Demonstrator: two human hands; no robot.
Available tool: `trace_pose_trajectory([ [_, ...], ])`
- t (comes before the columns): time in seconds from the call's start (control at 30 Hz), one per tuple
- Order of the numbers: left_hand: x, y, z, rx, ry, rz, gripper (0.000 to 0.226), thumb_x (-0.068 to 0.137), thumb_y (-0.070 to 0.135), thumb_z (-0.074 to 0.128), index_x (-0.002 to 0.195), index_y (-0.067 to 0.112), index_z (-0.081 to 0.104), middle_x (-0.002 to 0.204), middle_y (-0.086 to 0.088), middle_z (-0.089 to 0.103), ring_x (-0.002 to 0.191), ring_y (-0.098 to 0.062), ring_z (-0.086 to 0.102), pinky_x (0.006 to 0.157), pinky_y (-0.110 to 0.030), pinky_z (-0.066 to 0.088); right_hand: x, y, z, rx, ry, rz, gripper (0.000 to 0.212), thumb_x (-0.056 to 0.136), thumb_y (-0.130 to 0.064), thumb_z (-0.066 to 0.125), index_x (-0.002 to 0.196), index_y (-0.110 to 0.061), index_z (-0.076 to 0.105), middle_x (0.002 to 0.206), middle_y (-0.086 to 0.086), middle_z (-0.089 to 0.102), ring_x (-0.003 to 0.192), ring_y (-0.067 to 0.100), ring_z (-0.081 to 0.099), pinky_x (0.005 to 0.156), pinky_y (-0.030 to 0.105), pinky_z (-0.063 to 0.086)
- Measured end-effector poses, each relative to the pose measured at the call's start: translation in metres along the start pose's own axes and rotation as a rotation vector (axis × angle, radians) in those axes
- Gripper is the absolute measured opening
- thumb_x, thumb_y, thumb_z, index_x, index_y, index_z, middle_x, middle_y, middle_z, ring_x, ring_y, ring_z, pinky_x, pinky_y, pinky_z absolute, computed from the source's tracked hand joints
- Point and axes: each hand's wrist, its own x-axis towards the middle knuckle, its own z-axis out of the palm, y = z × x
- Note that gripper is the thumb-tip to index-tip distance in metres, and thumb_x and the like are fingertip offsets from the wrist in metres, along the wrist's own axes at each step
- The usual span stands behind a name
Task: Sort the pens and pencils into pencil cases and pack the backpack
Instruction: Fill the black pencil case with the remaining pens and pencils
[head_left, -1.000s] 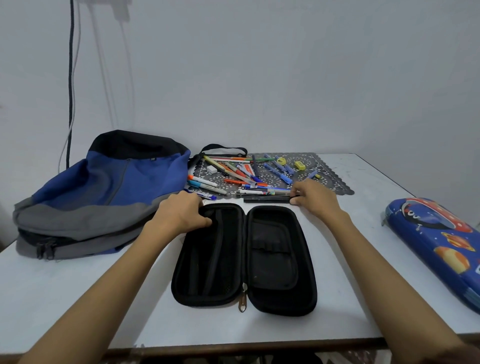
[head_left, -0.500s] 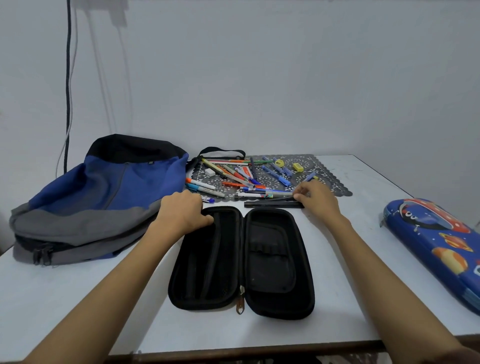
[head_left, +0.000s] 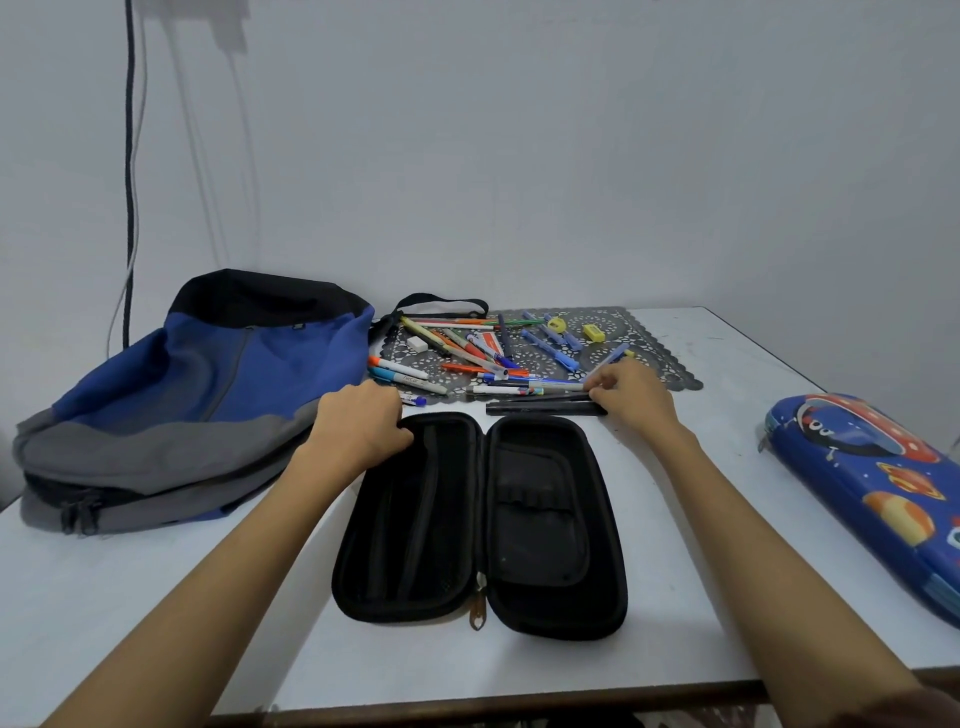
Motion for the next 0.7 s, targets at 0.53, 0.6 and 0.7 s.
trace_pose_trajectory([
  [0.53,-0.005,-0.001,0.006,-0.046,0.071,-0.009,0.031,0.088,0.04,0.058,0.113,0.023,0.065,0.105,-0.001,0.066,0.093,-0.021,0.062,0.066,-0.028,0.04,0.006,-0.005,0.0,0.01,0.018,0.0,0.01,0.089,-0.018,0.064,0.093,-0.016,0.074,0.095,0.002,0.071,0.089,0.018,0.06,0.068,0.027,0.04],
  [0.6,-0.009,-0.002,0.008,-0.089,0.12,-0.002,0.03,0.088,0.038,0.058,0.115,0.026,0.058,0.108,0.001,0.066,0.099,-0.022,0.06,0.067,-0.028,0.038,0.008,-0.007,0.002,-0.007,0.015,-0.008,0.009,0.088,-0.017,0.065,0.09,-0.019,0.074,0.095,0.001,0.071,0.087,0.016,0.061,0.069,0.027,0.041],
  [0.7,-0.013,-0.004,0.012,-0.145,0.156,-0.012,0.018,0.086,0.038,0.059,0.1,0.027,0.058,0.1,0.002,0.066,0.094,-0.02,0.059,0.066,-0.029,0.037,0.009,-0.009,0.004,-0.036,-0.006,-0.024,0.01,0.087,-0.016,0.066,0.089,-0.021,0.074,0.098,0.001,0.071,0.092,0.018,0.062,0.069,0.027,0.042],
])
